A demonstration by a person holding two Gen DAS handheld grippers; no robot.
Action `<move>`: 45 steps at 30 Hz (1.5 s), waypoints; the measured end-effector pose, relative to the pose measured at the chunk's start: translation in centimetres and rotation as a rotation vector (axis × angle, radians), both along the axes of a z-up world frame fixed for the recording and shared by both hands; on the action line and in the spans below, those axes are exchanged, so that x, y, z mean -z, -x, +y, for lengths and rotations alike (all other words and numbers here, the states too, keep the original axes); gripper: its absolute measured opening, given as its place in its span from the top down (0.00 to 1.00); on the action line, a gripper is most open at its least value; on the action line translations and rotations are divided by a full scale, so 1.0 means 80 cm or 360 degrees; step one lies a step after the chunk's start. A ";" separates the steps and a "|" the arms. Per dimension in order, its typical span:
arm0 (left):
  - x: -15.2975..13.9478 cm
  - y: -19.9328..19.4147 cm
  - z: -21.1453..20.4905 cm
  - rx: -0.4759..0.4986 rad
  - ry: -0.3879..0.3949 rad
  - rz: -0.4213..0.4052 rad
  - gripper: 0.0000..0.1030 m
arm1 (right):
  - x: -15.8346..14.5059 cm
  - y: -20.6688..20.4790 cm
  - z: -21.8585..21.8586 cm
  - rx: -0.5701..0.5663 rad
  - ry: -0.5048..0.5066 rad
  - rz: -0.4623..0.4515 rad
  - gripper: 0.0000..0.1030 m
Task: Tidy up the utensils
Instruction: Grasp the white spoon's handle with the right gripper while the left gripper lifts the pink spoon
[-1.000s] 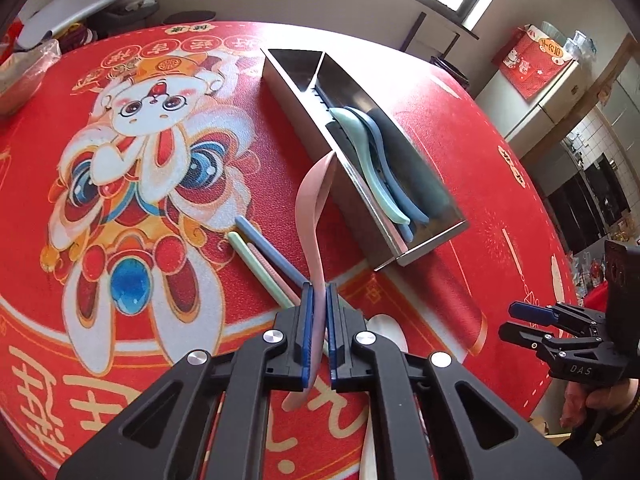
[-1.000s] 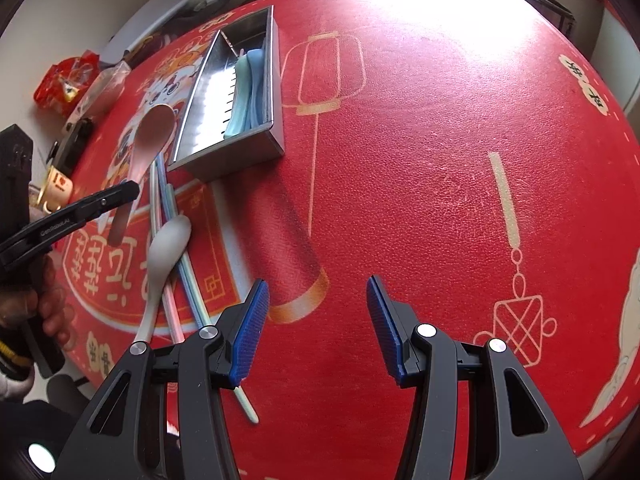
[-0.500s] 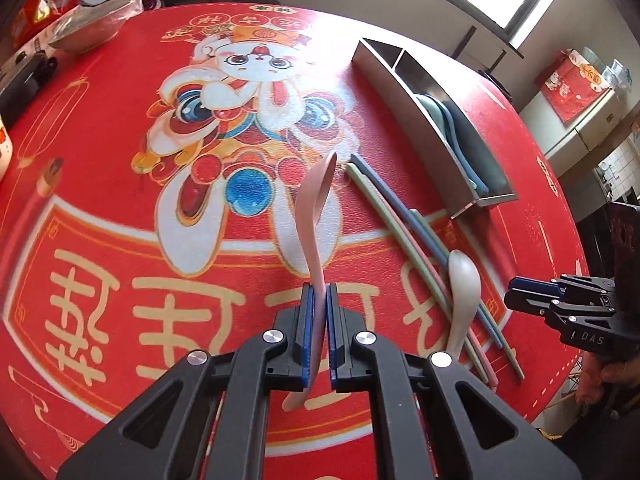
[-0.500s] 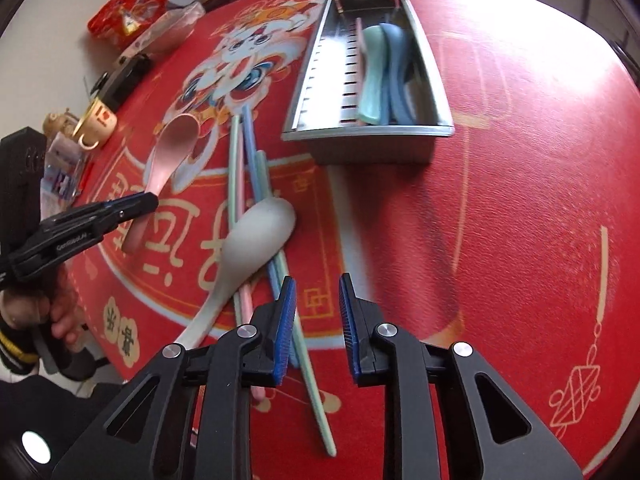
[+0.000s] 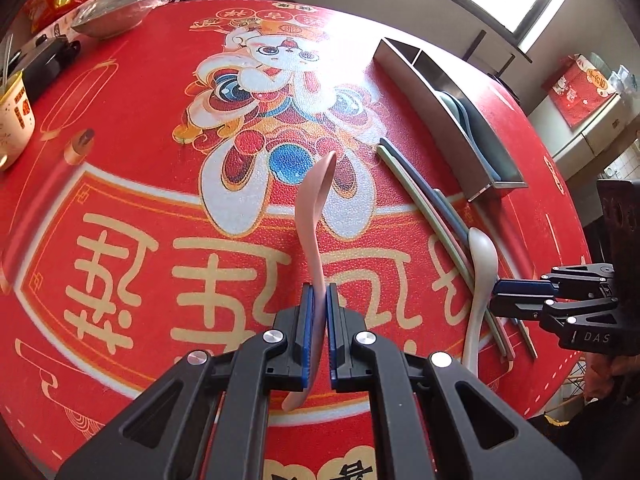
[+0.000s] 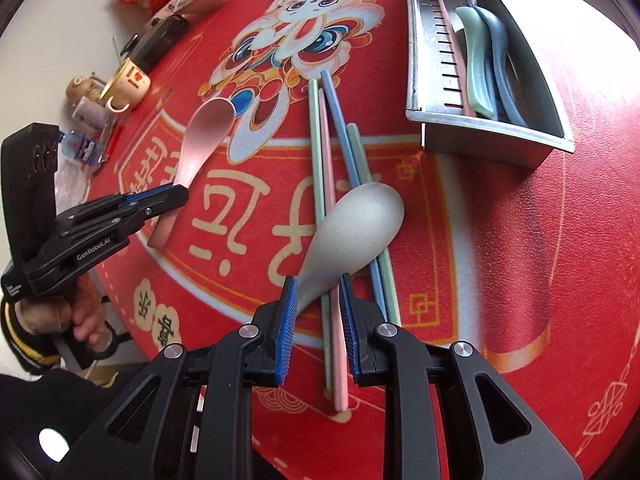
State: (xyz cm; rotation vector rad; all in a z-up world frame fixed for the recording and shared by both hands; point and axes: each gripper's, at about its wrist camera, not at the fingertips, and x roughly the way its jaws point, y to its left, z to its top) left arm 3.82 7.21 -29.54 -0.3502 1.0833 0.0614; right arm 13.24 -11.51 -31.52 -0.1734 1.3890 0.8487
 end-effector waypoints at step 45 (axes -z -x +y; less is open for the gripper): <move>0.013 0.022 0.037 0.0295 0.0067 -0.0032 0.94 | 0.008 0.010 0.058 0.0502 0.0181 -0.0008 0.55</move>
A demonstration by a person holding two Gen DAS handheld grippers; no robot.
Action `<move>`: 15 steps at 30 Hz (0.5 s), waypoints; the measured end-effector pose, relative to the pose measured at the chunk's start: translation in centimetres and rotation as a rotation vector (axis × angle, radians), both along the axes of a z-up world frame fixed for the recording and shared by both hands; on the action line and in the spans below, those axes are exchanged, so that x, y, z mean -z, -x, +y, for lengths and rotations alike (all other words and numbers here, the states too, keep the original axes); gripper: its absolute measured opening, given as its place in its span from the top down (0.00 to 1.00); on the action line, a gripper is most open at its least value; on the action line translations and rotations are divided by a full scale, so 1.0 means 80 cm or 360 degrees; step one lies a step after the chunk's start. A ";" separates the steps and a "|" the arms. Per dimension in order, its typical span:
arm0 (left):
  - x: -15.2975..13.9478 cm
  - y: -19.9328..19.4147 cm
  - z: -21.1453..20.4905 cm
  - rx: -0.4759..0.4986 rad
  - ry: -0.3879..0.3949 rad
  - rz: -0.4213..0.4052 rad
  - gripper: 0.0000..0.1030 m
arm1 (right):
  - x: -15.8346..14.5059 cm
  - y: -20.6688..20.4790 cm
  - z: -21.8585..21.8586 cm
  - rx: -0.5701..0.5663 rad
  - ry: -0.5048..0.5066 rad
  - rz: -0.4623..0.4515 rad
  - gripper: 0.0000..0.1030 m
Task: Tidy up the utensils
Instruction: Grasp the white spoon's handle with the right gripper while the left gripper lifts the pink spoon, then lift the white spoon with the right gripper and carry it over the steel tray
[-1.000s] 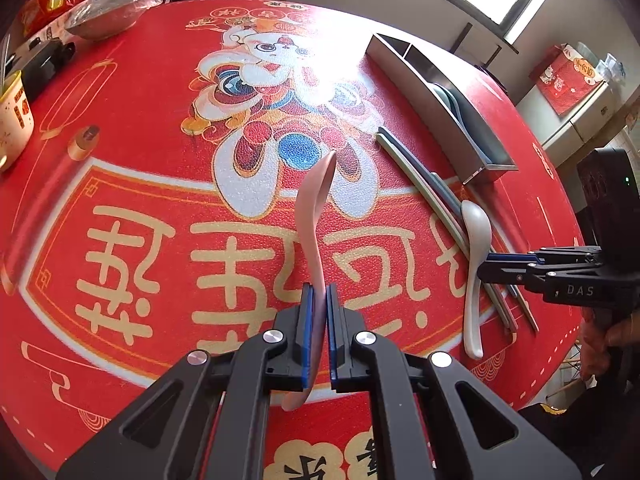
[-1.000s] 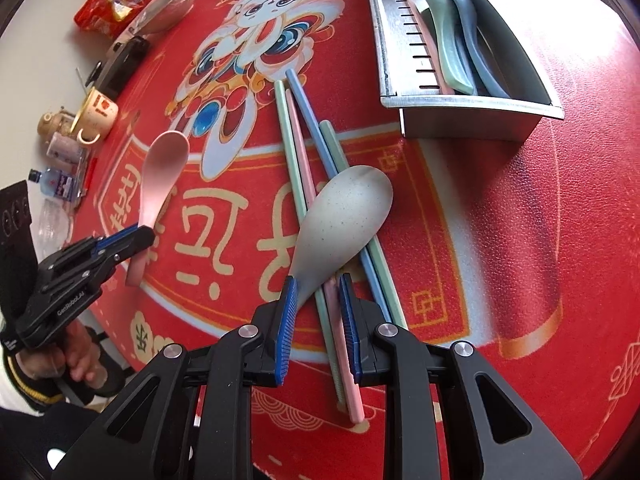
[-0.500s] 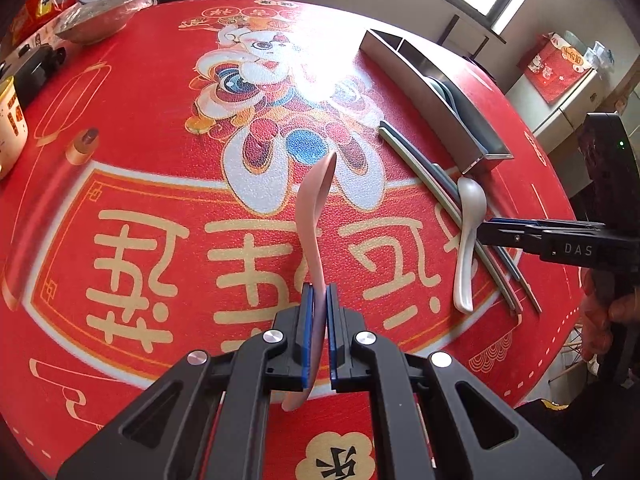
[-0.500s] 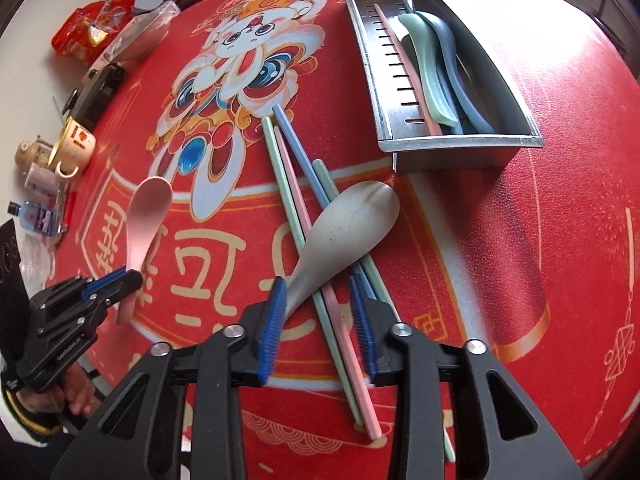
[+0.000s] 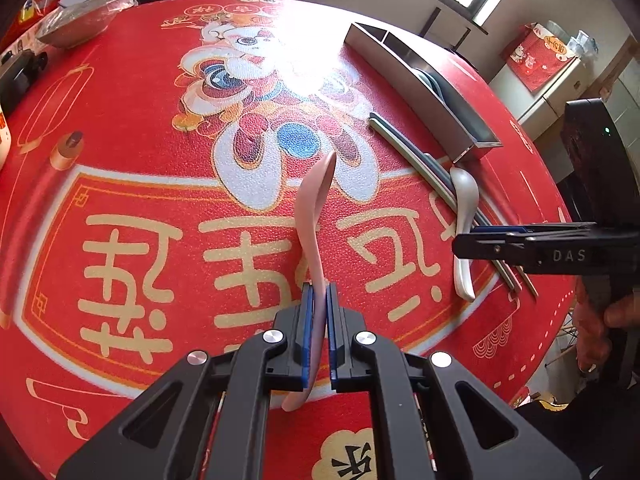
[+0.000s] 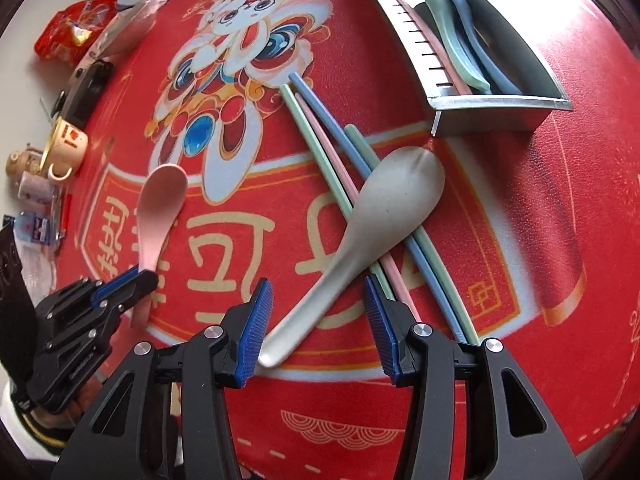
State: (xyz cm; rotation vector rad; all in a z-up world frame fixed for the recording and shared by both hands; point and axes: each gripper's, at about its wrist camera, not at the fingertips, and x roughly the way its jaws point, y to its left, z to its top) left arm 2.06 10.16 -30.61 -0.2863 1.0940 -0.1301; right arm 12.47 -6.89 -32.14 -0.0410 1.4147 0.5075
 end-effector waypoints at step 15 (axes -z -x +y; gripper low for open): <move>0.002 -0.005 0.002 0.0065 0.0033 -0.0017 0.94 | 0.000 0.033 0.013 -0.0256 0.0187 -0.0172 0.86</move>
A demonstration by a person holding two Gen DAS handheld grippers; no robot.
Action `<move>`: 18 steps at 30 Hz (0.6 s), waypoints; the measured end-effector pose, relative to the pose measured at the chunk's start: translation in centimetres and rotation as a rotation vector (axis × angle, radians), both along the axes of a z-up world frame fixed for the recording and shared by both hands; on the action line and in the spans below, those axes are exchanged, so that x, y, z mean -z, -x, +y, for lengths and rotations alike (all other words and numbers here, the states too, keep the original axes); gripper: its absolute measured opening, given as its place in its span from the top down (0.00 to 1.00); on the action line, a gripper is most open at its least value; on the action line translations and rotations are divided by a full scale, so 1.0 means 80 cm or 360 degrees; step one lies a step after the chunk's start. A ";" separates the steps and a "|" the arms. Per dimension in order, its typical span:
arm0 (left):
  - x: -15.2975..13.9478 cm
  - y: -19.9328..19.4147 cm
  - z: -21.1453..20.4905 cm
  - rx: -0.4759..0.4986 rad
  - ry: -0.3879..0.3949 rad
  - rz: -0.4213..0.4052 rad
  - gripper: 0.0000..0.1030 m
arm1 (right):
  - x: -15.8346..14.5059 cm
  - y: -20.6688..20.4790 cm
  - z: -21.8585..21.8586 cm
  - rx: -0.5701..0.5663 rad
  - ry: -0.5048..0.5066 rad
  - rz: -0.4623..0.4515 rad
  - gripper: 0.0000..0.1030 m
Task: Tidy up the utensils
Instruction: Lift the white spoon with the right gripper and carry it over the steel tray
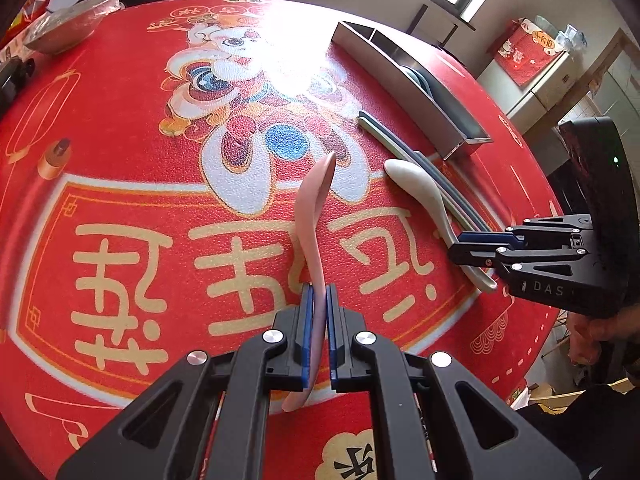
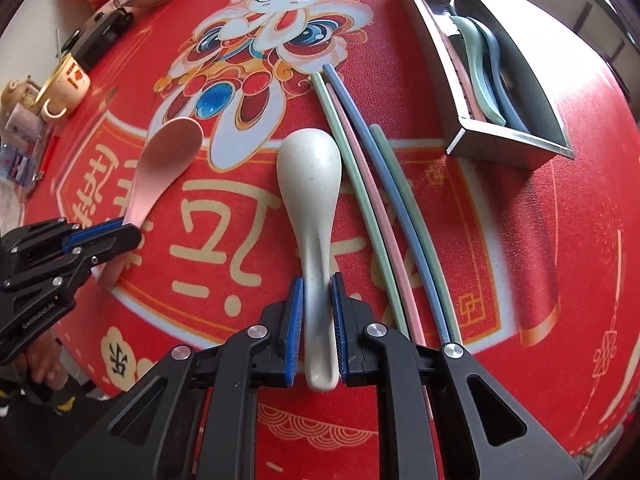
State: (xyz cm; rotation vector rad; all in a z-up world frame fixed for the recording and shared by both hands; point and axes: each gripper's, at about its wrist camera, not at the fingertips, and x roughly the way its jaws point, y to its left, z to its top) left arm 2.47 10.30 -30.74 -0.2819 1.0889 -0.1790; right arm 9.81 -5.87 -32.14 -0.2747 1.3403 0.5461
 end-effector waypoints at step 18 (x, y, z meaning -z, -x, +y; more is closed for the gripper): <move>0.005 -0.001 -0.002 -0.0039 0.0015 0.0023 0.93 | 0.003 -0.013 0.044 -0.0058 0.0035 -0.0133 0.83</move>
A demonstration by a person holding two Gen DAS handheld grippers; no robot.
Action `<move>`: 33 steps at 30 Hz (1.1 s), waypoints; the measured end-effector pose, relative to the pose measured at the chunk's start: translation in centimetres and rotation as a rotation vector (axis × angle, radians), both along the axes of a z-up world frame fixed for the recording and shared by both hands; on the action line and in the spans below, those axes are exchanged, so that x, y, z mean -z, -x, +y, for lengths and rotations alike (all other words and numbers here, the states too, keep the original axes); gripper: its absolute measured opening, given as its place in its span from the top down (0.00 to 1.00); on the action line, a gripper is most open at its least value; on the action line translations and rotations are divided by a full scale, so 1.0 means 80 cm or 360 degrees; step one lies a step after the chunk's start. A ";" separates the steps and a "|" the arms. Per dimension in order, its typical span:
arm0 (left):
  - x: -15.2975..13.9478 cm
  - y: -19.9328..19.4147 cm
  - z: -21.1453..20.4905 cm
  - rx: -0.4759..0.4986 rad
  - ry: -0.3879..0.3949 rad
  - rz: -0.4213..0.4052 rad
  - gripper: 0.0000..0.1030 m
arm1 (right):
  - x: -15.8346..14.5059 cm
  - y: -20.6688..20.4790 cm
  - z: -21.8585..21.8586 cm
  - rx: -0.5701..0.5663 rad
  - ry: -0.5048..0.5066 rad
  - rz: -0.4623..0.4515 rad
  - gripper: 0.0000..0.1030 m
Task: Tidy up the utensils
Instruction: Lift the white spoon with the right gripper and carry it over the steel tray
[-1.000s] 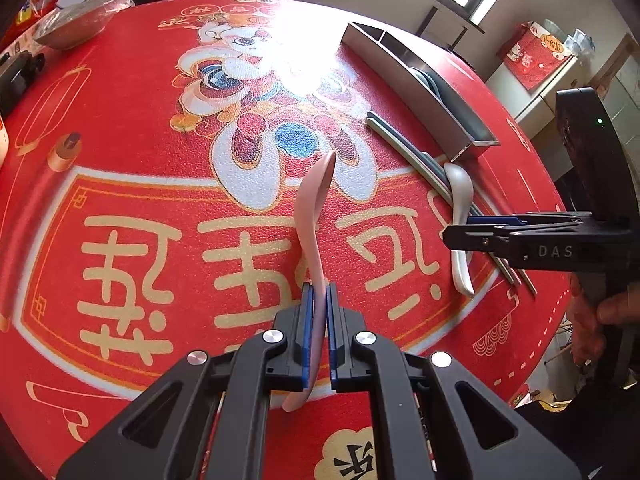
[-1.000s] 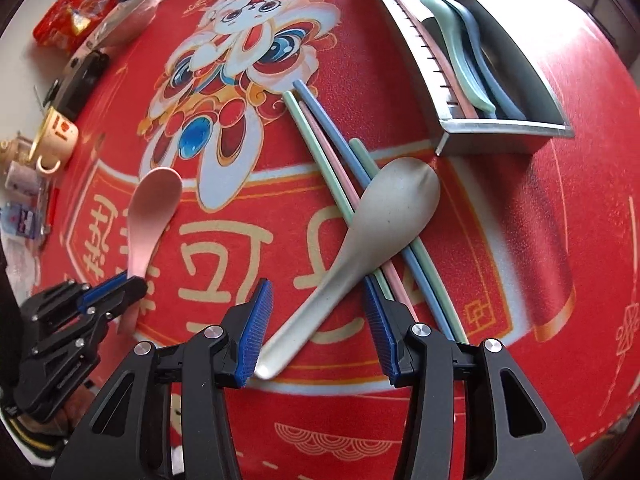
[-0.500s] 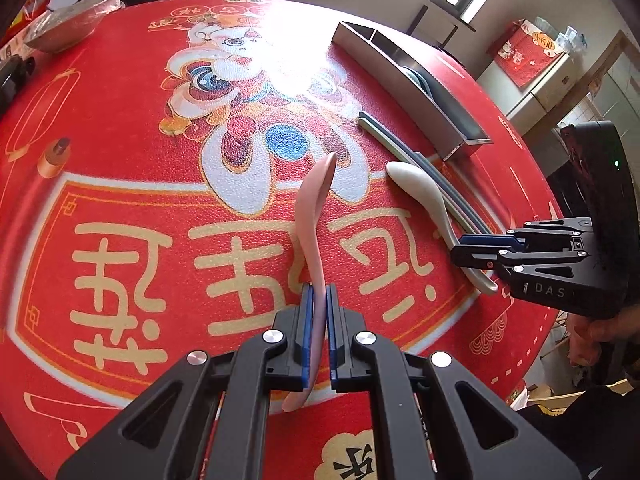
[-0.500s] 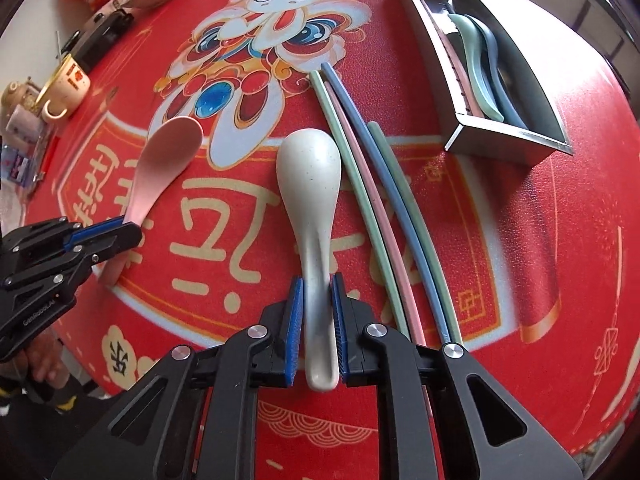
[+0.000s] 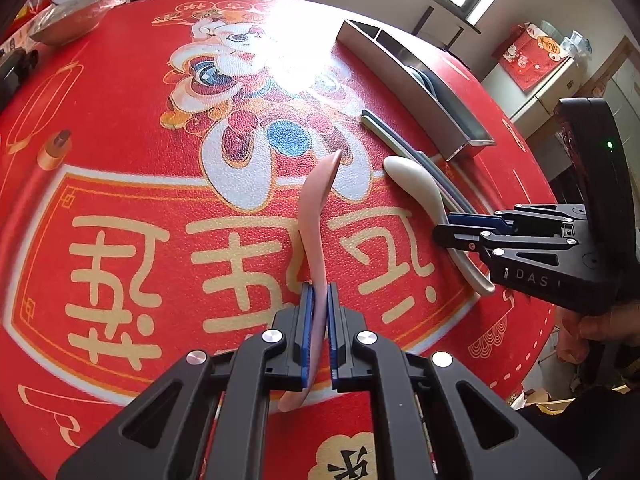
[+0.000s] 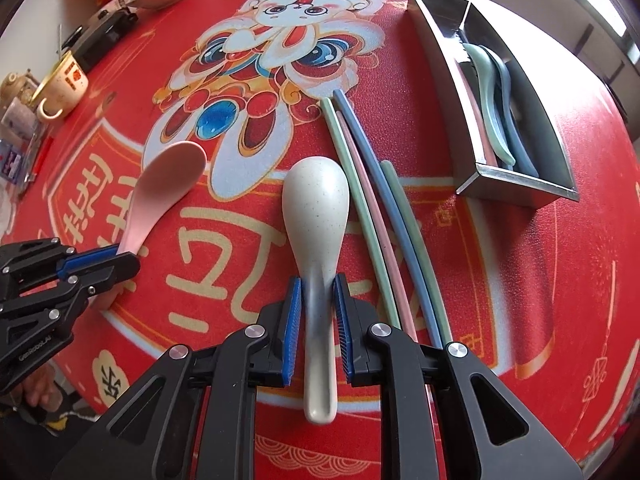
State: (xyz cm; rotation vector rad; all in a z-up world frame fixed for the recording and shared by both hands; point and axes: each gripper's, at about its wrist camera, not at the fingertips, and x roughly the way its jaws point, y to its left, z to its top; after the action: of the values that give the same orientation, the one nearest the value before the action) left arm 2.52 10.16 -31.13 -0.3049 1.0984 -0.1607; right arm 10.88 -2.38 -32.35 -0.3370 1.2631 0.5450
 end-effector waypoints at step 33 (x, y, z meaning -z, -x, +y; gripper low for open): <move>-0.030 -0.017 -0.025 -0.0335 -0.0103 0.0013 0.94 | -0.022 -0.036 -0.058 -0.0277 -0.0258 0.0123 0.85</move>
State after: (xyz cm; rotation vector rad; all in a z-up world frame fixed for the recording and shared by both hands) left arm 3.88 8.18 -28.71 -0.3610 1.0703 0.0632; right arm 13.77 -7.00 -30.57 -0.2935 1.2615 0.8112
